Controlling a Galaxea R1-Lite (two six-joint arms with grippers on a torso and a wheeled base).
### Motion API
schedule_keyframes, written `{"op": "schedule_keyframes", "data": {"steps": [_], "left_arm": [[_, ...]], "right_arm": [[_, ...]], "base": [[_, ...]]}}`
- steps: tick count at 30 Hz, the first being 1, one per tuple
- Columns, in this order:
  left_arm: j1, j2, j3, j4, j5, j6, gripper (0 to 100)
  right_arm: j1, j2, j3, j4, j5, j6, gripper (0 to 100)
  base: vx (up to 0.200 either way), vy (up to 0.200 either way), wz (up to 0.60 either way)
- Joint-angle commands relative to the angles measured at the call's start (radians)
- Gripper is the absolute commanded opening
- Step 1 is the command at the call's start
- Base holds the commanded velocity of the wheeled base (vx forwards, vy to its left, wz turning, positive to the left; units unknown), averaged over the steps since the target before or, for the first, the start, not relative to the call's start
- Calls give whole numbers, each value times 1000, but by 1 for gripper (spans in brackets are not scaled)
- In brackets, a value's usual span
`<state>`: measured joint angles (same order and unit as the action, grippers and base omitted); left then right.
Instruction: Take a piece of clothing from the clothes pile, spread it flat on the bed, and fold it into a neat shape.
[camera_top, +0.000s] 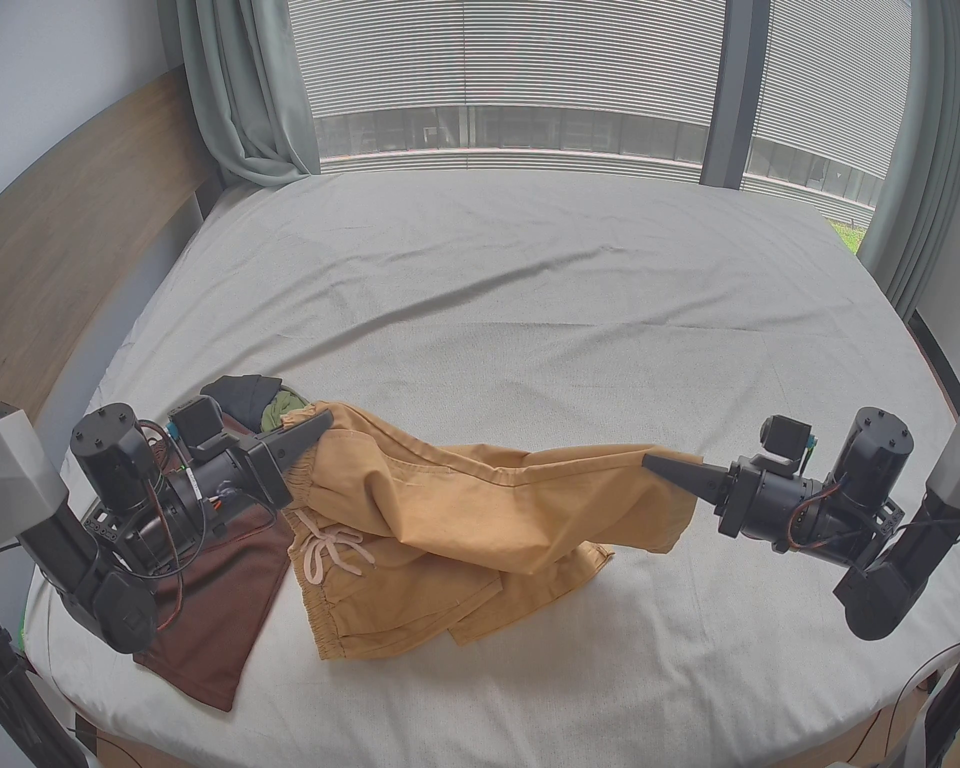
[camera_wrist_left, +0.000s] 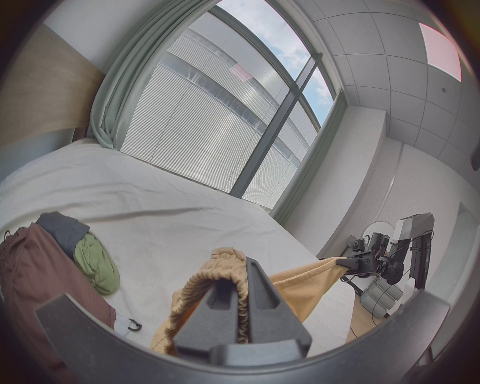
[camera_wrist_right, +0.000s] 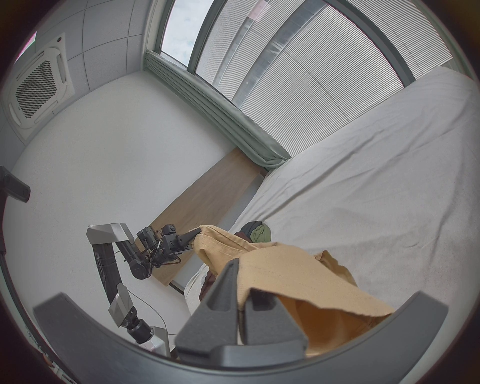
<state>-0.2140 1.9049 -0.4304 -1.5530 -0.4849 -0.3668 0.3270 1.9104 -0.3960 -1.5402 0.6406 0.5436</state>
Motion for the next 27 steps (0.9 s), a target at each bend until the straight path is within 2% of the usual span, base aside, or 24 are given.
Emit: {"op": "schedule_keyframes", "data": {"steps": [1, 11, 18, 27], "left_arm": [[1, -23, -25, -1, 0, 0, 0], [8, -26, -50, -1, 0, 0, 0], [13, -26, -62, -2, 0, 0, 0], [38, -26, -64, -2, 0, 0, 0]], "right_arm": [[-17, -37, -14, 0, -1, 9, 0], [-60, -60, -37, 0, 1, 10, 0], [-103, -99, -60, 0, 2, 58, 0], [-125, -110, -70, 0, 2, 65, 0]], "base": [[0, 0, 0], [0, 0, 0], [0, 0, 0], [0, 0, 0]]}}
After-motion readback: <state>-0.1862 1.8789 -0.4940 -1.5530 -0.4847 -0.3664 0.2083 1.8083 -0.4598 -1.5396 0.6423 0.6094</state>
